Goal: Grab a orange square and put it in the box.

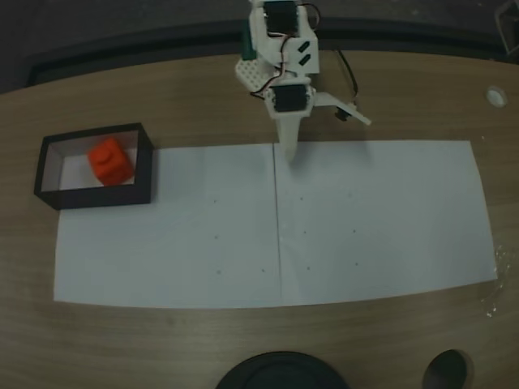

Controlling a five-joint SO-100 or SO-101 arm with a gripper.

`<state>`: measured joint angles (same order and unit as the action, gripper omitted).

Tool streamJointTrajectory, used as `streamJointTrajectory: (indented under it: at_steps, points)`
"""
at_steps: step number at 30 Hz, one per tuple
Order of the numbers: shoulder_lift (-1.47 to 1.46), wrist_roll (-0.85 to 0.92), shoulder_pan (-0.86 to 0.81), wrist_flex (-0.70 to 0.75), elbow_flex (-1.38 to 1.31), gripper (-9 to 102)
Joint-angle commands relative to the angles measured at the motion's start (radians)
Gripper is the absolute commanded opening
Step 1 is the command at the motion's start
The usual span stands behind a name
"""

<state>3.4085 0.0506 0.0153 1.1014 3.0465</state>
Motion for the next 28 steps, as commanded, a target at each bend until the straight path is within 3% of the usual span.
streamJointTrajectory:
  at_steps: [1, 8, 12, 28]
  points:
    - [0.003, -0.003, 0.005, -0.017, -0.011, 0]
    - [0.003, -0.005, 0.006, 0.009, -0.015, 0]
    - [0.003, -0.005, 0.008, 0.178, -0.058, 0]
    - [0.003, -0.040, -0.005, 0.176, -0.058, 0]
